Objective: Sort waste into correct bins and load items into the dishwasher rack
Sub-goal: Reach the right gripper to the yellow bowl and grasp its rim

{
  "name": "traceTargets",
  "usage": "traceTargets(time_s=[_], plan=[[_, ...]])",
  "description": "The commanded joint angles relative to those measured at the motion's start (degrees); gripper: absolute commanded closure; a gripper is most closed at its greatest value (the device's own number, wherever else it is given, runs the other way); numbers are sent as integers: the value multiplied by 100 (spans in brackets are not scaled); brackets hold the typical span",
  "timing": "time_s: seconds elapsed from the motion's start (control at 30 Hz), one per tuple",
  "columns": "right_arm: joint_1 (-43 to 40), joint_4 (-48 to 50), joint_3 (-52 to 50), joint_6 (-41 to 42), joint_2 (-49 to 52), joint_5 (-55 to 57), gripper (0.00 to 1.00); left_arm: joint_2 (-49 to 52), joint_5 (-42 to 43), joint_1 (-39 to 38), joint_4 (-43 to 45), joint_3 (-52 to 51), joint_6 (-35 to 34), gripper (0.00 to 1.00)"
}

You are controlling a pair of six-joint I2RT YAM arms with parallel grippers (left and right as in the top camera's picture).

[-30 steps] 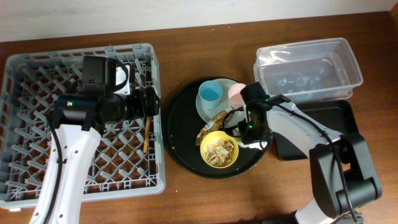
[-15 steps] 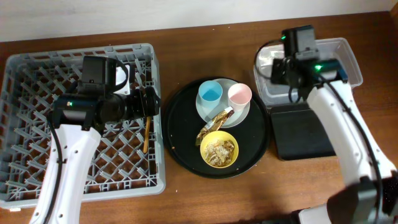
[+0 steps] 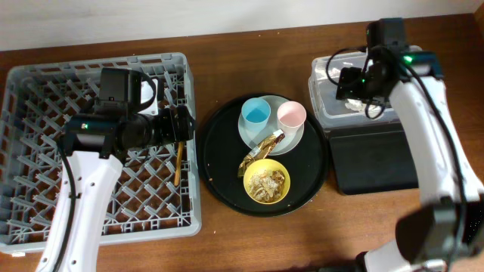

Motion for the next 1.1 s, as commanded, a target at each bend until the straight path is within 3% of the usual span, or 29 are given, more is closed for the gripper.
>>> traceTargets(time_s=[0.0, 0.07, 0.2, 0.3, 0.47, 0.7, 1.07], plan=[[437, -328, 214, 59, -522, -2564, 30, -24, 63, 11, -2, 4, 92, 1], [793, -595, 164, 61, -472, -2872, 32, -24, 63, 11, -2, 4, 92, 1], [1923, -673, -380, 72, -448, -2623, 48, -24, 63, 11, -2, 4, 92, 1], [3158, -514, -1128, 748, -448, -1303, 48, -24, 63, 11, -2, 4, 92, 1], [4478, 817, -2623, 826, -448, -824, 48, -24, 63, 11, -2, 4, 92, 1], [4572, 2229, -3751, 785, -448, -782, 48, -24, 63, 11, -2, 4, 92, 1], [4642, 2271, -3753, 181, -356, -81, 57, -24, 63, 11, -2, 4, 92, 1]])
